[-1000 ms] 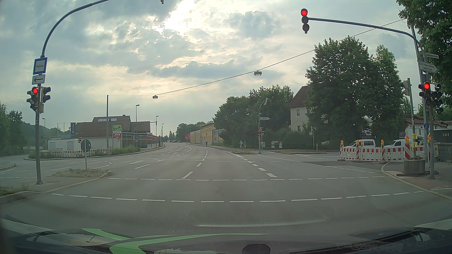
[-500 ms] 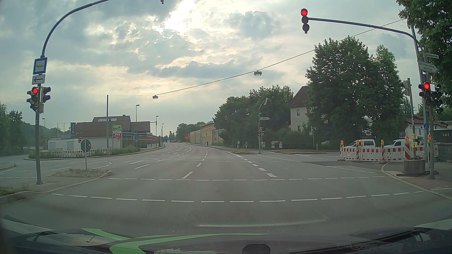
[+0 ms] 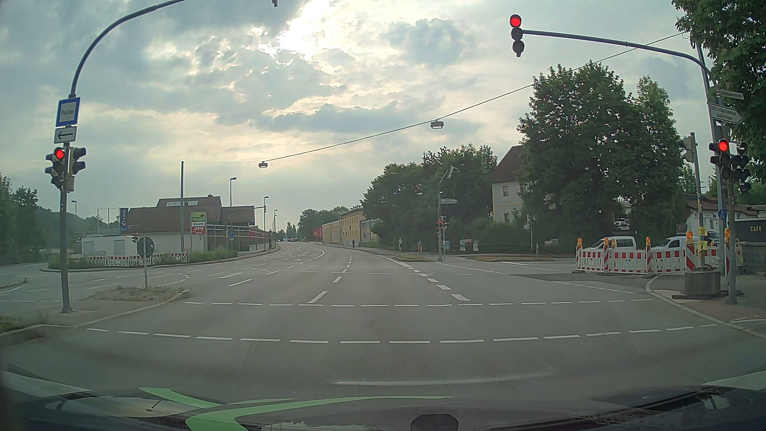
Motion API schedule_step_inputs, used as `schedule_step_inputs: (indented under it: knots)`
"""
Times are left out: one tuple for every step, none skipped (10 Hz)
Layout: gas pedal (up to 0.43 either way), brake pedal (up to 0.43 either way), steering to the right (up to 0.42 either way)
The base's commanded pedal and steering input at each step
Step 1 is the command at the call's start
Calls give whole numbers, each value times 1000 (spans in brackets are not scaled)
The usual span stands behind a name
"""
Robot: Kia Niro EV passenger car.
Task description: Follow the waypoints while adhering to traffic rules and regulations
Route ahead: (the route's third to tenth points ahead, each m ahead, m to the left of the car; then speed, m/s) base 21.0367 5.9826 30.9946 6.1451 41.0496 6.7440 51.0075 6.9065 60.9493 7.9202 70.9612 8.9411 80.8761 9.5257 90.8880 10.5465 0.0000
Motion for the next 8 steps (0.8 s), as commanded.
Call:
schedule_step_inputs:
  knots:
    - [0, 256, 0]
    - [0, 256, 0]
    - [0, 256, 0]
    - [0, 256, 0]
    - [0, 256, 0]
    - [0, 256, 0]
    - [0, 262, 0]
    - [0, 256, 0]
